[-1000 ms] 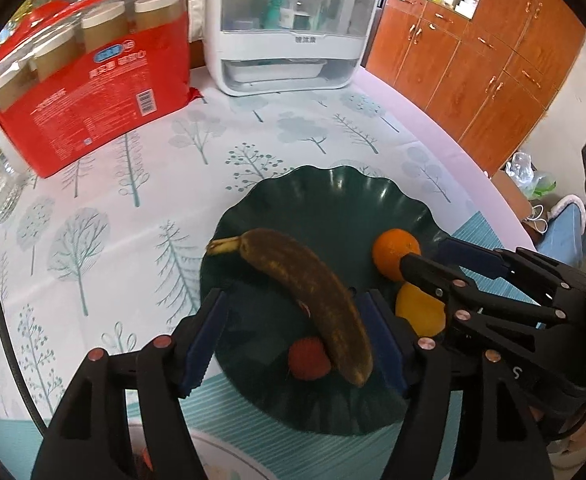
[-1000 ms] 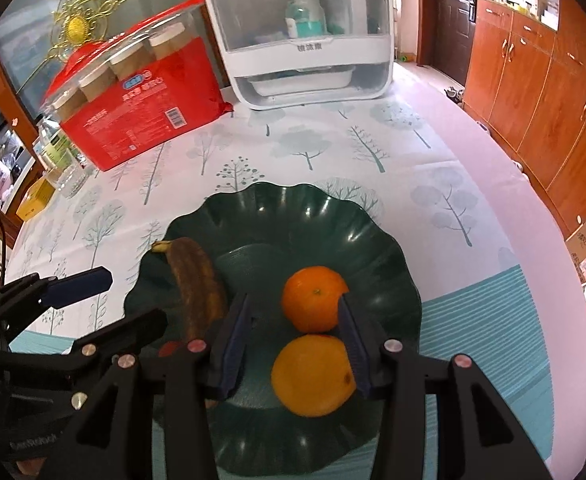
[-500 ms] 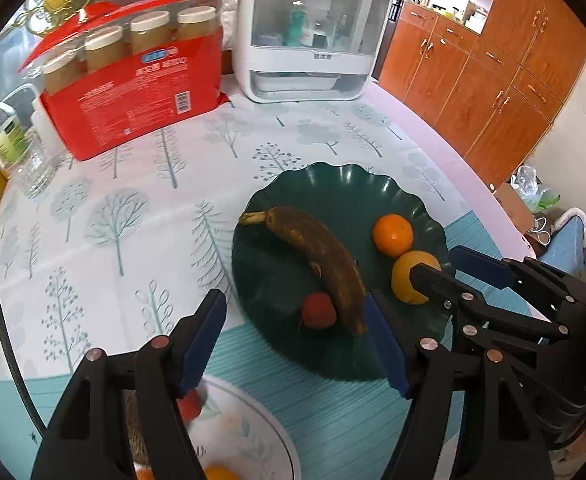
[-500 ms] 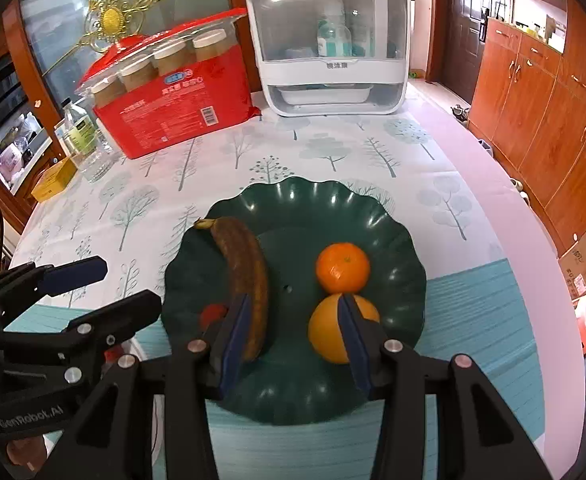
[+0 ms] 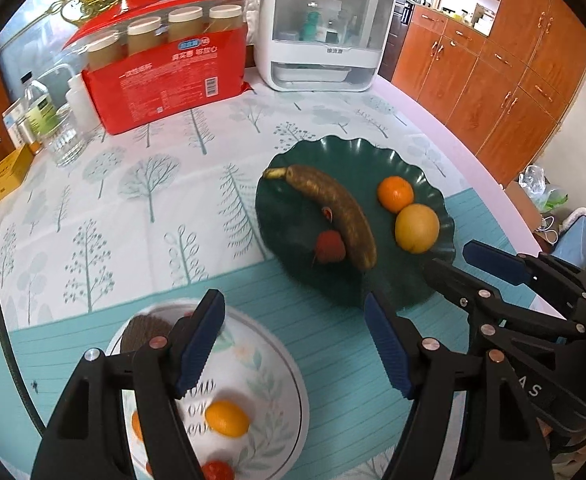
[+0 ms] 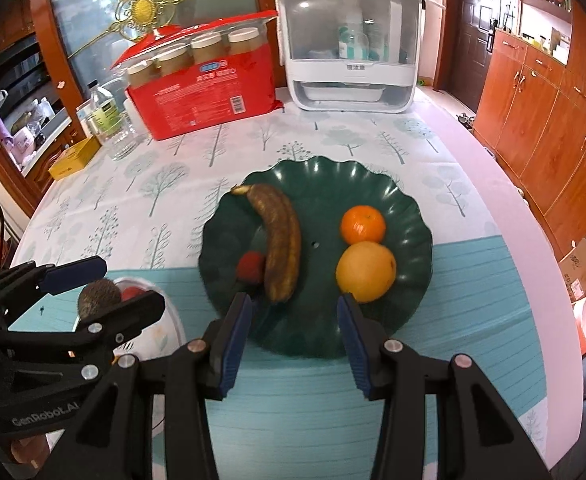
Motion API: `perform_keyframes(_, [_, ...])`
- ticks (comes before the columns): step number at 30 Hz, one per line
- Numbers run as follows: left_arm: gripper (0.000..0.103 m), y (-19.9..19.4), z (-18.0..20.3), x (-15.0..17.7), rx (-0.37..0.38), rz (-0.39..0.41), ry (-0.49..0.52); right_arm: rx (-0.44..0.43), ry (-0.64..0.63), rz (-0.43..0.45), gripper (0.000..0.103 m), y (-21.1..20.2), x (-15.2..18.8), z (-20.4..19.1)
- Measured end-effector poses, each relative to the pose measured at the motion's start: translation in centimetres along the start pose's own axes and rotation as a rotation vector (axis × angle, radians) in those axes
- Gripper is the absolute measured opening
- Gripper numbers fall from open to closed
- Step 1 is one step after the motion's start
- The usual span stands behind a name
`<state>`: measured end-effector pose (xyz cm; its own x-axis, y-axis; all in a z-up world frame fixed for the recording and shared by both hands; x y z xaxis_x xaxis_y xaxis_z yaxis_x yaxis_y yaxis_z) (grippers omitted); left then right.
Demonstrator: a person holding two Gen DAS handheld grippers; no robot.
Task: Organize fruits
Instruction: 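Withdraw both tools back toward the white fruit plate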
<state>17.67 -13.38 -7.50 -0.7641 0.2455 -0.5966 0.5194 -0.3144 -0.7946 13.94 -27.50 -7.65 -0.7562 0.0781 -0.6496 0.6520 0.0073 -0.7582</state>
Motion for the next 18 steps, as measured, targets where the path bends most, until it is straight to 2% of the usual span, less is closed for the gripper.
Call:
perform_keyframes(9, [0.071,-3.7,-1.3,2.3,-0.015,0.036,-0.046,-0.041,-0.001,0.015,0.045,-2.7,1.5,-1.9])
perform_keyframes(18, [0.071,-7.9,-4.2,4.0,-0.055,0.09,-0.138,-0.103,-0.048,0.034,0.045,-5.1,2.1,-5.1])
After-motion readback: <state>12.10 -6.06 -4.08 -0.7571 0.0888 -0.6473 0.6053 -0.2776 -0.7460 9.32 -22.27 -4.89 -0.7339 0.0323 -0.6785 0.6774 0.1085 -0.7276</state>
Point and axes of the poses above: each gripper's, at about its wrist camera, not at the fingertips, and y roughly the way its jaws point, z to its right, x to its underside, the point moved 4 cm from there along y, roughly the way its jaws point, and after that the axes turned 6 degrees about z, right-handed, at the moved point
